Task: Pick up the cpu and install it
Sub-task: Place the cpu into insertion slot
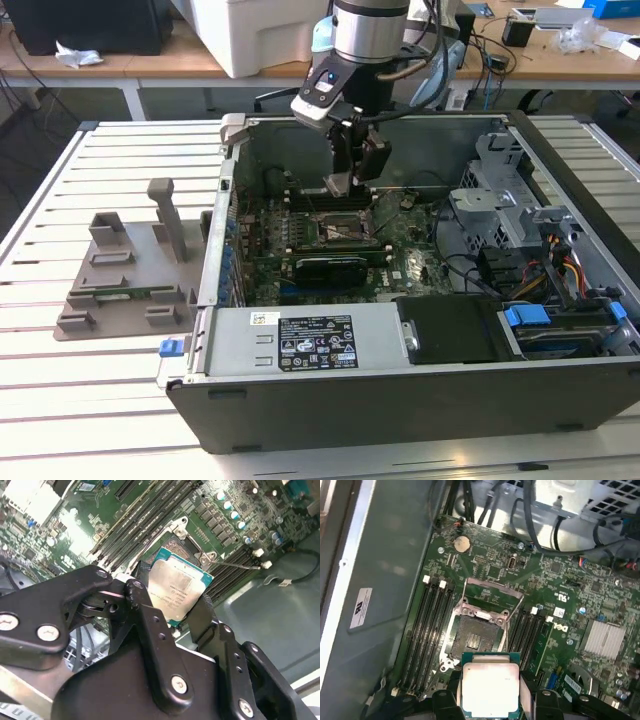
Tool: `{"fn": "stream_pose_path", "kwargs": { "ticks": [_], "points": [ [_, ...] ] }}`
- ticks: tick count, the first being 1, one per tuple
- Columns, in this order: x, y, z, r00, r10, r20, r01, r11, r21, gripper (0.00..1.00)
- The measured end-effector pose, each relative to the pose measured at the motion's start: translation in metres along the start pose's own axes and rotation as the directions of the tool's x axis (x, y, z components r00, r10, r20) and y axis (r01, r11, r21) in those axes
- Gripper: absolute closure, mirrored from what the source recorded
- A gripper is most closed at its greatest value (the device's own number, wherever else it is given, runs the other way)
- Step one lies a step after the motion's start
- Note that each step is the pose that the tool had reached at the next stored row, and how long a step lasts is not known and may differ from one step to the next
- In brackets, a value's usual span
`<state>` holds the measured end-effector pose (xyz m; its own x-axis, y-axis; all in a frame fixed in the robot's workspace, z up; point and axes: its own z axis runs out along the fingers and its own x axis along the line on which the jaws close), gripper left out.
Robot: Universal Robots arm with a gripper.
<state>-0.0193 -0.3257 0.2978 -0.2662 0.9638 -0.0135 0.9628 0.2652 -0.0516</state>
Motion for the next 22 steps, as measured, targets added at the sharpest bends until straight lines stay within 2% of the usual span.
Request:
{"fn": "stream_pose_path", "kwargs": {
  "ticks": [1,3,4,9,12,17,22],
  "points": [
    [0.0000,0.0000,0.0000,0.9996,0.029,-0.0007,-0.029,0.9996,0.0006,0.45],
    [0.0000,0.0000,0.0001,0.9984,0.056,-0.0014,-0.056,0.9984,0.0012,0.45],
    [0.0000,0.0000,0.0001,0.9966,0.083,-0.0018,-0.083,0.9966,0.0018,0.45],
    [0.0000,0.0000,0.0001,0.9955,0.095,-0.0019,-0.095,0.9955,0.0022,0.45],
    [0.0000,0.0000,0.0013,0.9869,0.162,-0.0008,-0.162,0.9869,0.0042,0.45],
    [0.0000,0.0002,0.0016,0.9857,0.169,0.0000,-0.169,0.9857,0.0044,0.45],
    [0.0000,0.0007,0.0056,0.9857,0.168,-0.0001,-0.168,0.9857,0.0047,0.45]
  ]
}}
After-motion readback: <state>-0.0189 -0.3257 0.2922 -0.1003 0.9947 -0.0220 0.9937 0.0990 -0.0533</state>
